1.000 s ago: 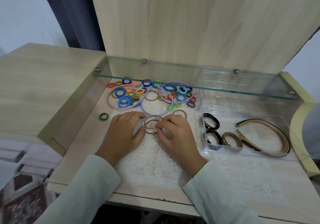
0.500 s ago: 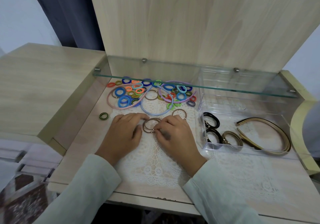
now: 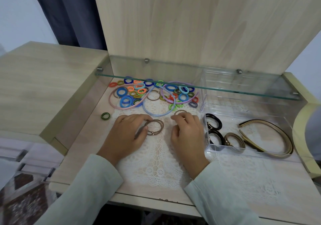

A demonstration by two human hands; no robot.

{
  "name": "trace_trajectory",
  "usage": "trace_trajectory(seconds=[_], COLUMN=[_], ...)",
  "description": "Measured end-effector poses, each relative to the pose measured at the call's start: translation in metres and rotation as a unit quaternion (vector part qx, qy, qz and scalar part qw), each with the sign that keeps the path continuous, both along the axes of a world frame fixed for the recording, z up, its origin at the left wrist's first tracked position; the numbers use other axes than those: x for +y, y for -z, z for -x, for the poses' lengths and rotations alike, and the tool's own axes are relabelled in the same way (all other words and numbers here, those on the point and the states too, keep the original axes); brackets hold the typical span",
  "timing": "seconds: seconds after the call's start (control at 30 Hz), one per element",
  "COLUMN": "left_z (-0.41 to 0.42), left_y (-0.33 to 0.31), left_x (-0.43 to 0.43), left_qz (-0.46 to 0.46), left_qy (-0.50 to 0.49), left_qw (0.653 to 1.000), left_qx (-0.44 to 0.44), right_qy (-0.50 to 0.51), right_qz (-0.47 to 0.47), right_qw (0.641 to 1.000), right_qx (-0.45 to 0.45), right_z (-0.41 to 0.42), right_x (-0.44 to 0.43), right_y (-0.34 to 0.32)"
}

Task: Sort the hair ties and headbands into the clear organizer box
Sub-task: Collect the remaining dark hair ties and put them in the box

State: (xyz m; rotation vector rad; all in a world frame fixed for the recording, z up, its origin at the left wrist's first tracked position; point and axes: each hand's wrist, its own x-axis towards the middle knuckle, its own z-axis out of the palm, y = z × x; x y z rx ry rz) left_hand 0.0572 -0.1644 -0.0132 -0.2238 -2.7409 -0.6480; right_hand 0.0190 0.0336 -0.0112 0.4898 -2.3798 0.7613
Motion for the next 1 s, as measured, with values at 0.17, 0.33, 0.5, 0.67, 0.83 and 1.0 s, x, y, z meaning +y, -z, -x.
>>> trace_trajectory(seconds=[0.17, 0.33, 0.5, 0.67, 0.83, 1.0], left_z=[-0.001, -0.001, 0.000, 0.002, 0.004, 0.005], left_y=[-0.001, -0.001, -0.001, 0.000, 0.000, 0.003], left_x=[0.000, 0.000, 0.000, -0.001, 0.000, -0.001], left_qz=[-0.005, -0.022, -0.022, -0.018, 0.000, 0.091], left_qy=[0.004, -0.017, -0.030, -0.041, -0.060, -0.122], left_qw=[1.000, 0.999, 0.999, 0.999, 0.998, 0.988], left_qx=[0.001, 0.018, 0.028, 0.028, 0.030, -0.036], right_qy=[0.083, 0.052, 0.047, 0.062, 0.063, 0.045], right_qz=[-0.047, -0.093, -0.044, -0.056, -0.049, -0.055], right_qw=[0.995, 0.994, 0.998, 0.996, 0.996, 0.997], right_qx=[-0.017, 0.005, 0.005, -0.031, -0.036, -0.033], right_z=[0.003, 0.003, 0.005, 0.006, 0.002, 0.003], right_x=[0.002, 0.001, 0.003, 0.004, 0.006, 0.011], right_y=[0.005, 0.005, 0.006, 0.010, 0.008, 0.007])
